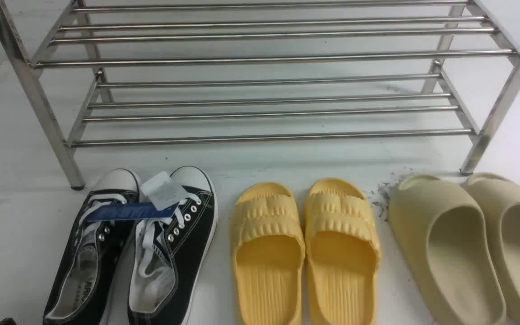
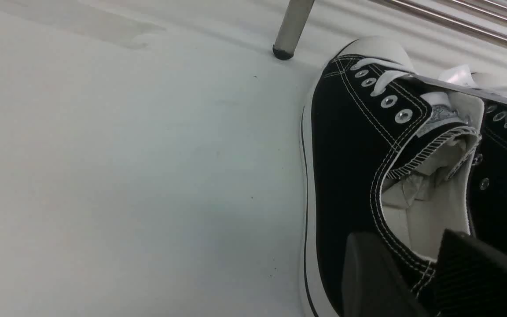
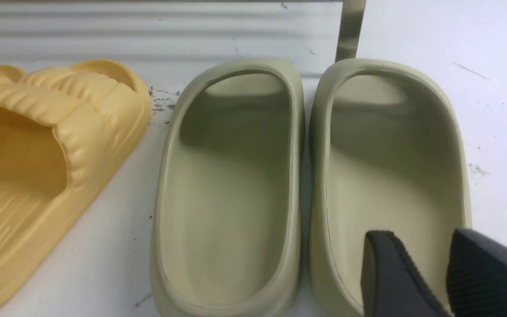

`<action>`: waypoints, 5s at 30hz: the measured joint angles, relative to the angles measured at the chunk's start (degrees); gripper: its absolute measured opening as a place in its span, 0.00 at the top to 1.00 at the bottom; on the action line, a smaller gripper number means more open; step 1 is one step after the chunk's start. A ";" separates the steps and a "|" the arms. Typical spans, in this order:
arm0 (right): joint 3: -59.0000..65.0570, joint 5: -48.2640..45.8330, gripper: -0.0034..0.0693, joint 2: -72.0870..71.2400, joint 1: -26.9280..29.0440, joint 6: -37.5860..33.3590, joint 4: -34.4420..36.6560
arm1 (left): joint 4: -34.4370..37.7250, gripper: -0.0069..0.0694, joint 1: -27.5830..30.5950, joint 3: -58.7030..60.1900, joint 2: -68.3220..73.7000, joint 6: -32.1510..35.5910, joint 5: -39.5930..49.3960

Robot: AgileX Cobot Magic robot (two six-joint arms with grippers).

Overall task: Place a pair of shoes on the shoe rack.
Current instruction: Use the left arm to grab the shoe closest to it, then use the left arm to put a shoe into the shoe rack

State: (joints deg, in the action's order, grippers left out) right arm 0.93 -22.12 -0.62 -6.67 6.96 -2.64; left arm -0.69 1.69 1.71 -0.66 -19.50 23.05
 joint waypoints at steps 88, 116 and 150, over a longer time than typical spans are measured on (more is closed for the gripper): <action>0.00 0.00 0.62 0.00 -0.11 0.00 0.00 | -8.50 0.51 -20.39 -46.80 80.43 -7.64 24.16; 0.00 0.00 0.62 0.00 -0.11 0.00 0.00 | -4.24 0.91 -16.33 -46.18 83.21 -6.39 22.85; 0.00 0.00 0.62 0.00 -0.11 0.00 0.00 | -5.55 0.91 -16.33 -80.87 97.80 0.93 34.68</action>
State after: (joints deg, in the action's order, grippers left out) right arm 0.93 -22.12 -0.62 -6.78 6.96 -2.64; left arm -6.25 -14.64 -79.15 97.15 -18.57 57.73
